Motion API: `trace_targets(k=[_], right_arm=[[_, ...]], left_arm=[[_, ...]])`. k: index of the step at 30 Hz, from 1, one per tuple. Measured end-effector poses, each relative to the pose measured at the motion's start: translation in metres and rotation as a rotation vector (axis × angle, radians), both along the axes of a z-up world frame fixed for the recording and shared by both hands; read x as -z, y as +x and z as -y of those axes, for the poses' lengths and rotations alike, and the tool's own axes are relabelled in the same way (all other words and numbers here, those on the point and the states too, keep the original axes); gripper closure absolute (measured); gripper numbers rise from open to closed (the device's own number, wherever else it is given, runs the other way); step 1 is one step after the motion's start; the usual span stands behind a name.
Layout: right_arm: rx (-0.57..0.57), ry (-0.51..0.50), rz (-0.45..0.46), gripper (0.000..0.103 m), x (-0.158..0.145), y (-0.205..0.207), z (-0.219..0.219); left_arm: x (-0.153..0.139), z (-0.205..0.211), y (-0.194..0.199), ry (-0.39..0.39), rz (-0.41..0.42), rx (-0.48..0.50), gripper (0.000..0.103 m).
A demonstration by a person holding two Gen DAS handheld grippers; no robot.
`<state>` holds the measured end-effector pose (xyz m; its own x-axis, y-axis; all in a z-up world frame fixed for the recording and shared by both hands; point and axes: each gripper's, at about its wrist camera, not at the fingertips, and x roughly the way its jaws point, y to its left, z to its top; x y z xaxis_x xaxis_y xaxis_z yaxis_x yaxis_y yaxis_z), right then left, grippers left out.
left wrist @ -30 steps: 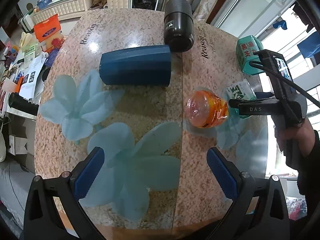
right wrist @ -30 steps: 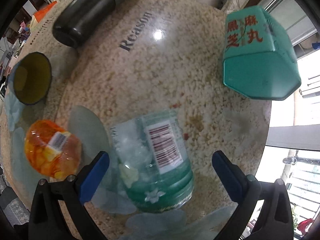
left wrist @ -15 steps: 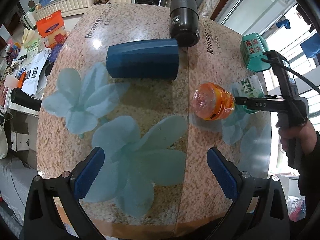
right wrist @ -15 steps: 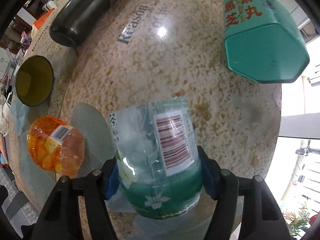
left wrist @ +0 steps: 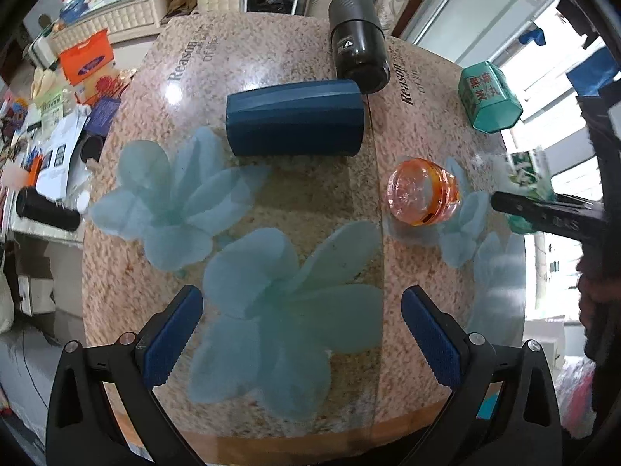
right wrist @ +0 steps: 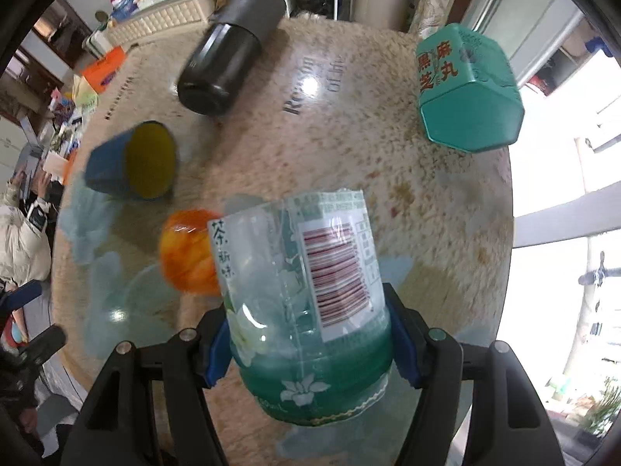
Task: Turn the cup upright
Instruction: 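Lift the bottle with the right tool and rotate it upright, then set the bottle upright on the table and open the right tool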
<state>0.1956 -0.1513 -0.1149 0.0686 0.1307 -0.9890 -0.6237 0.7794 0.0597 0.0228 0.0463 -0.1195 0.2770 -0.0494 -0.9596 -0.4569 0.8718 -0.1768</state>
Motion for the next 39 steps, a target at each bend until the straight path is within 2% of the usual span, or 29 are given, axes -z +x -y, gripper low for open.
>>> trace_targets(k=[3,7,17,28,38,39], right_arm=[[0.033,0.031,-0.015,0.038,-0.016,-0.021,0.002],[0.084,0.048,-0.048,0.038,-0.017,-0.059,-0.008],[0.157,0.030,-0.155,0.038,0.023,-0.127,-0.038],[0.182,-0.070,-0.224,0.038,0.074,-0.149,-0.054],[0.186,-0.092,-0.196,0.035,0.086,-0.147,-0.069],[0.190,-0.091,-0.193,0.033,0.086,-0.160,-0.070]], left_arm=[[0.001,-0.005,-0.006,0.008,0.005,0.034,0.000],[0.003,-0.013,-0.019,0.015,0.002,0.070,0.000],[0.016,-0.029,-0.053,0.007,-0.018,0.140,0.000],[0.026,-0.028,-0.064,0.023,-0.042,0.181,0.000],[0.029,-0.030,-0.068,0.012,-0.049,0.183,0.000],[0.029,-0.030,-0.069,0.011,-0.049,0.183,0.000]])
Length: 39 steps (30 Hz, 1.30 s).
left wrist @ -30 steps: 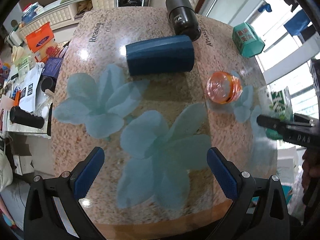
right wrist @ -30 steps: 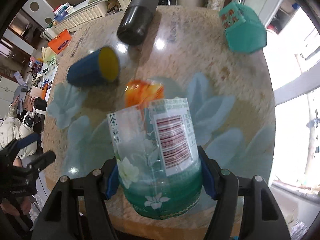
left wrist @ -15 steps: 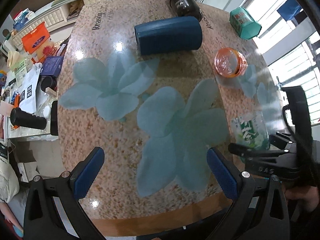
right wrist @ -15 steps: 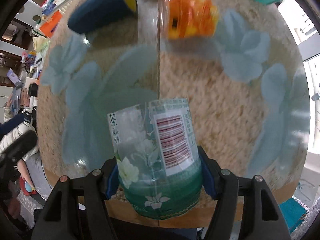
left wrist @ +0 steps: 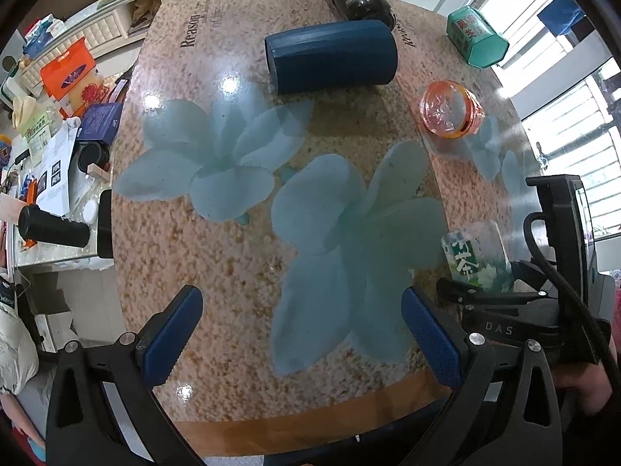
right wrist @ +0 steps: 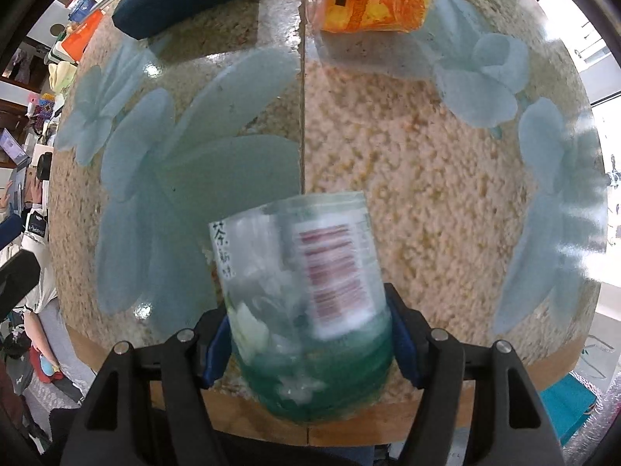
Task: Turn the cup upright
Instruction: 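Set the bottle upright on the table and open the right tool, then move the left tool toward the standing bottle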
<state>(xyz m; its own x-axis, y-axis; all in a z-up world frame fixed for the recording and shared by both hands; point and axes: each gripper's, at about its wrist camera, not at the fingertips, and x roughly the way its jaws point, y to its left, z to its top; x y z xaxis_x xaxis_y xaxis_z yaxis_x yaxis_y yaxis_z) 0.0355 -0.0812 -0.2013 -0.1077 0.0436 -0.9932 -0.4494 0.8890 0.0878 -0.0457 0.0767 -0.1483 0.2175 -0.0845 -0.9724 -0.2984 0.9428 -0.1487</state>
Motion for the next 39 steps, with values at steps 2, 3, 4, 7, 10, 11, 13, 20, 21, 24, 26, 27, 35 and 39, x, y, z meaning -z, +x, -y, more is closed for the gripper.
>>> trace_targets(k=[2,3,4,7,10,11,13,20,21,24,26,27,35,39], right_arm=[[0.004,-0.005,-0.004,0.024,-0.003,0.002,0.001],[0.007,-0.010,-0.005,0.022,-0.002,0.001,0.001],[0.012,-0.012,-0.007,0.017,-0.001,0.001,0.000],[0.020,-0.007,-0.007,0.014,0.002,0.004,-0.002],[0.018,0.002,-0.003,0.009,0.001,0.007,-0.003],[0.019,0.009,-0.002,0.007,-0.003,0.012,0.001],[0.023,0.024,0.000,0.007,-0.006,0.015,0.001],[0.051,0.094,0.028,0.007,-0.029,0.026,0.012],[0.060,0.107,0.033,0.007,-0.035,0.027,0.015],[0.082,0.143,0.061,0.007,-0.055,0.031,0.031],[0.096,0.162,0.076,0.007,-0.066,0.034,0.043],[0.106,0.171,0.085,0.007,-0.070,0.034,0.050],[0.190,0.255,0.126,0.007,-0.099,0.036,0.094],[0.210,0.278,0.135,0.007,-0.110,0.042,0.112]], left_arm=[[0.000,-0.001,-0.001,0.001,-0.002,0.000,0.000],[0.000,-0.002,-0.002,0.002,-0.003,-0.001,0.000],[0.001,-0.002,-0.002,0.002,-0.006,-0.004,0.000],[0.002,-0.005,-0.003,-0.009,-0.009,-0.015,0.000],[0.002,-0.007,-0.003,-0.011,-0.014,-0.028,0.000],[0.002,-0.008,-0.003,-0.012,-0.016,-0.034,0.000],[0.002,-0.010,-0.003,-0.018,-0.015,-0.041,0.000],[-0.005,-0.007,0.001,-0.011,-0.011,-0.039,0.000],[-0.008,-0.005,0.003,-0.002,-0.009,-0.034,0.000],[-0.020,0.000,0.007,-0.002,0.013,-0.020,0.000],[-0.030,0.005,0.010,-0.010,0.030,-0.007,0.000],[-0.038,0.009,0.013,-0.014,0.044,0.002,0.000],[-0.067,0.046,0.029,-0.003,0.075,0.017,0.000],[-0.069,0.066,0.033,-0.010,0.063,0.017,0.000]])
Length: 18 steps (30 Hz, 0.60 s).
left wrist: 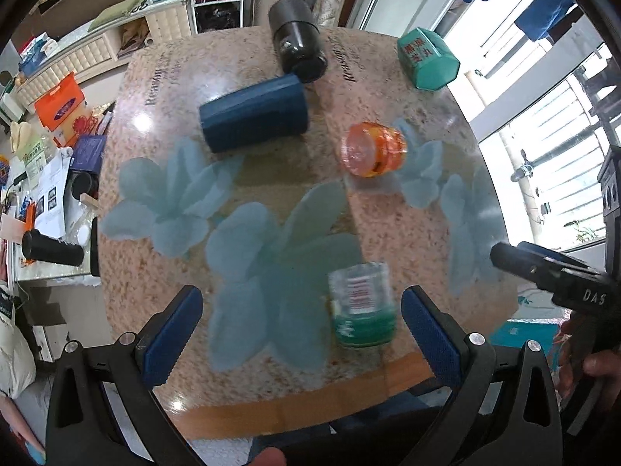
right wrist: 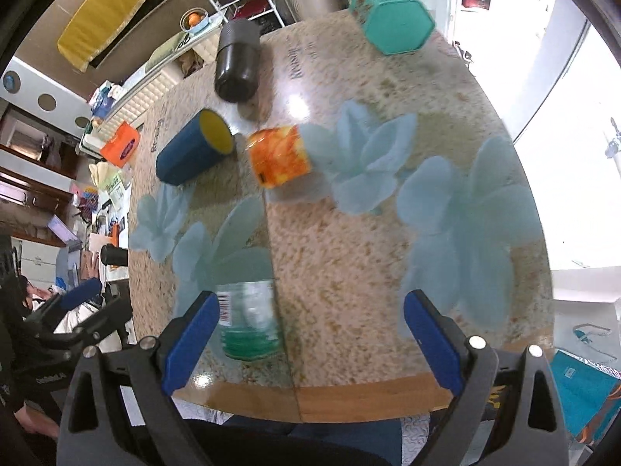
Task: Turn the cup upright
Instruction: 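Move the left tool toward the standing bottle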
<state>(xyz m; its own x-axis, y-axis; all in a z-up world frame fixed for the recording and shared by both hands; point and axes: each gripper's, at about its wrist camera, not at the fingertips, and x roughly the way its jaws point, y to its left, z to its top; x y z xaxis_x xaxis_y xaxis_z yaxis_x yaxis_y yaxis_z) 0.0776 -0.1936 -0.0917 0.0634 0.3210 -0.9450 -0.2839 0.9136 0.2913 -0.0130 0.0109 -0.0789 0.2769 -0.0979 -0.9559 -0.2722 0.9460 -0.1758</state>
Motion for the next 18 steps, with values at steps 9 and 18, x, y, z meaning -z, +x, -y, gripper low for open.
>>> trace_targets(k=[9,18], right_arm=[[-0.006,0.043,-0.037,0.007,-0.001,0.012,0.036],[-0.065,0.066,-0.044,0.007,-0.003,0.017,0.053]], left_arm=[[-0.001,0.045,0.010,0.028,-0.036,-0.010,0.000],[0.008,0.071,0.009,0.032,-0.053,-0.039,0.000]])
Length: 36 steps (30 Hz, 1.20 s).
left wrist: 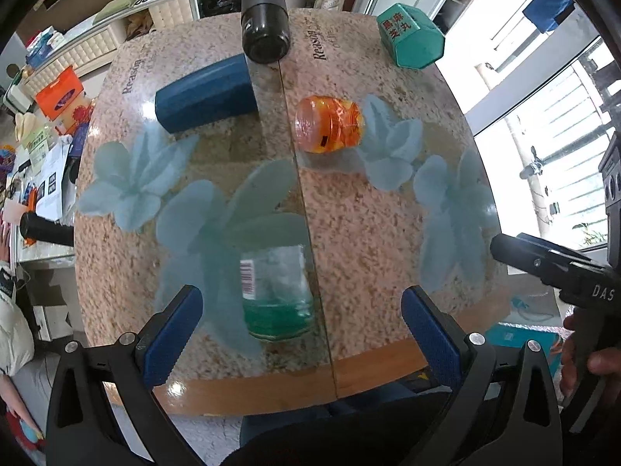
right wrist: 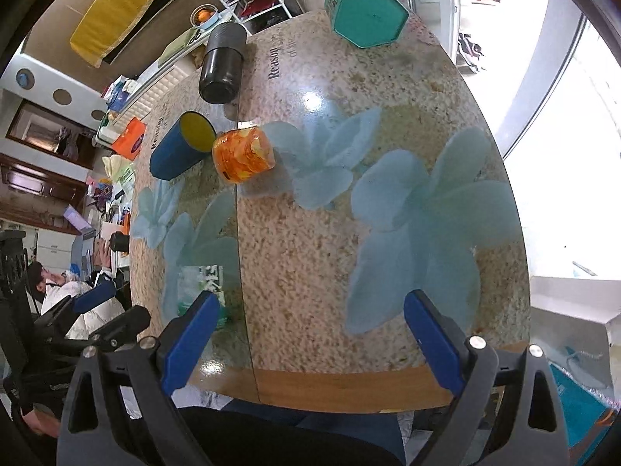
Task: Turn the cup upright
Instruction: 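Move the left tool toward the standing bottle, then close the left tool around the bottle's body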
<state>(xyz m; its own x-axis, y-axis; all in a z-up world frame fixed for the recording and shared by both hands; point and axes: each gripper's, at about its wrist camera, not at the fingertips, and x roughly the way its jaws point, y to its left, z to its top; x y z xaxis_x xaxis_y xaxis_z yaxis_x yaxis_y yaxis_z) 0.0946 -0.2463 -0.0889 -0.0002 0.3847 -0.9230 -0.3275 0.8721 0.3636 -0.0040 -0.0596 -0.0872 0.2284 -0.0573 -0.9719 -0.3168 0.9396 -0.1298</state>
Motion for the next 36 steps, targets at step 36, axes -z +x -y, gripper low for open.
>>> trace_targets(k=[36], right_arm=[[-0.023,0.005,-0.049,0.007,0.012,0.005,-0.005]], left_arm=[[0.051,-0.036,0.002,0.000,-0.127,-0.015,0.000]])
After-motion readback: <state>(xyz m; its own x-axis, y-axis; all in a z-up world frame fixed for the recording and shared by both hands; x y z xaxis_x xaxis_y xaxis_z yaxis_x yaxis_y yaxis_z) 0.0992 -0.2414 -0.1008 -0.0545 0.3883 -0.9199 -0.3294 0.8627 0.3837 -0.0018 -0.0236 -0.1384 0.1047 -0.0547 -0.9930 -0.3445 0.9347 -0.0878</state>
